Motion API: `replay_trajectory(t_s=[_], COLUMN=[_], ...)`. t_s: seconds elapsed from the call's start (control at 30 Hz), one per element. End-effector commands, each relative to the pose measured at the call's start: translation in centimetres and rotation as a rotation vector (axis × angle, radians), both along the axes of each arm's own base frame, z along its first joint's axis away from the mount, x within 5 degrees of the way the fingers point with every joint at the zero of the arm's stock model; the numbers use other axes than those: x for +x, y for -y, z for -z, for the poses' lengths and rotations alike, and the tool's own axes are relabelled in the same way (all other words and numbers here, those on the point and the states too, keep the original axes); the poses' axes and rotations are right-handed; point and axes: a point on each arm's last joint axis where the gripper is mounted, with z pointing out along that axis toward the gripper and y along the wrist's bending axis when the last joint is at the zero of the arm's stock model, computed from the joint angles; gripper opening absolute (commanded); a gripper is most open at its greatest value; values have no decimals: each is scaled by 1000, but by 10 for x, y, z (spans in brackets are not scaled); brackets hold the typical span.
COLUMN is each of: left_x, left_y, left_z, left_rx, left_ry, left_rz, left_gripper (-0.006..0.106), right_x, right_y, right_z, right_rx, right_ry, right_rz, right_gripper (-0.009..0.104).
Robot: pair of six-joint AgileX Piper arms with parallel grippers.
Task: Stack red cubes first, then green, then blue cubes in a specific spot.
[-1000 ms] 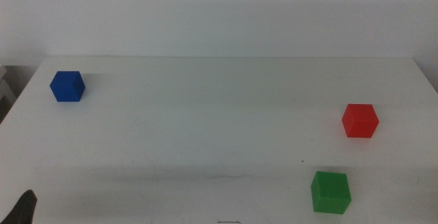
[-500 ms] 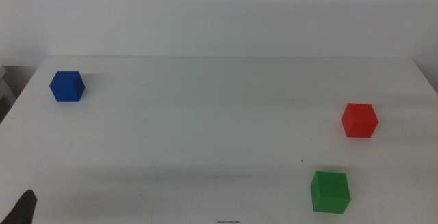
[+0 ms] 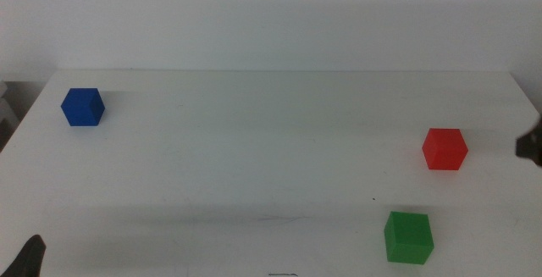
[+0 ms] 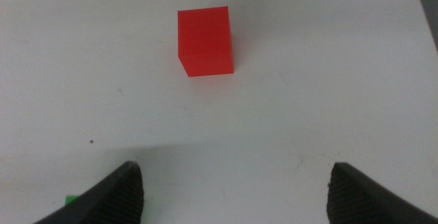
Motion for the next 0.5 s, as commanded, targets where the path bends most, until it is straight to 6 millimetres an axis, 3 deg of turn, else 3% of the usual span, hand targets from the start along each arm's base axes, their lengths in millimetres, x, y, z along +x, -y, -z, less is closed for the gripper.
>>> replay_trajectory(t_s=[0.0, 0.27, 0.47], left_x=[-1, -1, -1], left_y=[0, 0, 0], left_z=[-9, -9, -9], left_rx=[-9, -9, -9], left_ry=[100, 100, 100], left_rz=[-2, -2, -2], left_gripper=[94, 94, 94], right_x=[24, 100, 149], right_y=[0, -3, -6], right_z=[-17, -9, 7], right_rx=[-25, -77, -102], right_ry=[23, -184, -227], right_rz=[-11, -63, -99], right_gripper=[94, 94, 94])
